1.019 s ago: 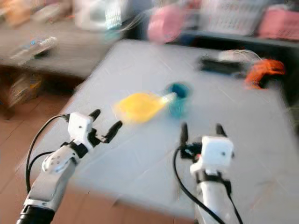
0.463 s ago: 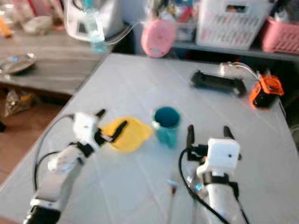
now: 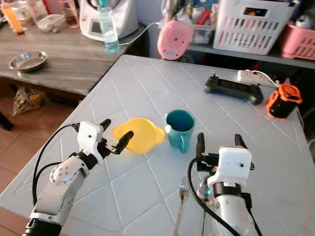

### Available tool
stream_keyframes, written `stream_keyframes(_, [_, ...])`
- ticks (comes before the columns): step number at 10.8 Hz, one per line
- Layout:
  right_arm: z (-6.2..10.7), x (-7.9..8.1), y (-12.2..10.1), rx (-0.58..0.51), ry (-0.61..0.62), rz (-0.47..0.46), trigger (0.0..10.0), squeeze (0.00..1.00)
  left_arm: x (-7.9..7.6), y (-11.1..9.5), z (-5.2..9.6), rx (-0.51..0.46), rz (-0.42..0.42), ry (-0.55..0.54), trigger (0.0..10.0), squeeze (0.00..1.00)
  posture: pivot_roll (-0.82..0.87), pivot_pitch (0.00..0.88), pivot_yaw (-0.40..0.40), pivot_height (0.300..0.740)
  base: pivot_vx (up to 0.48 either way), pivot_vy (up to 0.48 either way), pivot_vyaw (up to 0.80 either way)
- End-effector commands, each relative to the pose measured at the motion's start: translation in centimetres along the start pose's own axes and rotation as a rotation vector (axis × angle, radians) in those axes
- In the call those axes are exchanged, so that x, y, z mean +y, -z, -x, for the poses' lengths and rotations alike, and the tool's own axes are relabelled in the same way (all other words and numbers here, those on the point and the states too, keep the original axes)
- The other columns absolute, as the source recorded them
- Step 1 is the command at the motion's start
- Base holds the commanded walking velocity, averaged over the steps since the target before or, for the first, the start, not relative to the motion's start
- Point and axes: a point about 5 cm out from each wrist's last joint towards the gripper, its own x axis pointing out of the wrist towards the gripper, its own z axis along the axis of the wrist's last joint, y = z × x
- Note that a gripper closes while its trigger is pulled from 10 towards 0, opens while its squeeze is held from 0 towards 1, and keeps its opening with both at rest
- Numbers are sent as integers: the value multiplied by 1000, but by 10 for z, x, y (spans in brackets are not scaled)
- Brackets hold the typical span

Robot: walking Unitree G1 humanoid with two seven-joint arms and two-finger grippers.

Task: Setting the table

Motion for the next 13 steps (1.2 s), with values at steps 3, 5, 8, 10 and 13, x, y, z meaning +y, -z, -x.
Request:
stream_keyframes(3, [2, 0, -10, -1, -35, -25, 10000, 0, 1, -9, -17, 40, 56, 10, 10000, 0, 71, 131, 9, 740, 0, 0, 0])
stream_keyframes(5, [7, 5, -13, 7, -101, -34, 10000, 0, -7, -32, -39, 49, 101, 116, 10000, 0, 69, 135, 20, 740, 0, 0, 0])
stream_keyframes(8, [8, 6, -11, 28, -117, -34, 10000, 0, -6, -48, -46, 126, 29, 333, 10000, 0, 64, 134, 32, 740, 0, 0, 0])
stream_keyframes(10, [8, 7, -11, 29, -125, -33, 10000, 0, 1, -62, -48, 158, -56, 426, 10000, 0, 68, 132, 32, 740, 0, 0, 0])
stream_keyframes(13, [9, 10, -11, 38, -160, -35, 10000, 0, 15, -62, -45, 265, -96, 458, 10000, 0, 74, 132, 33, 740, 0, 0, 0])
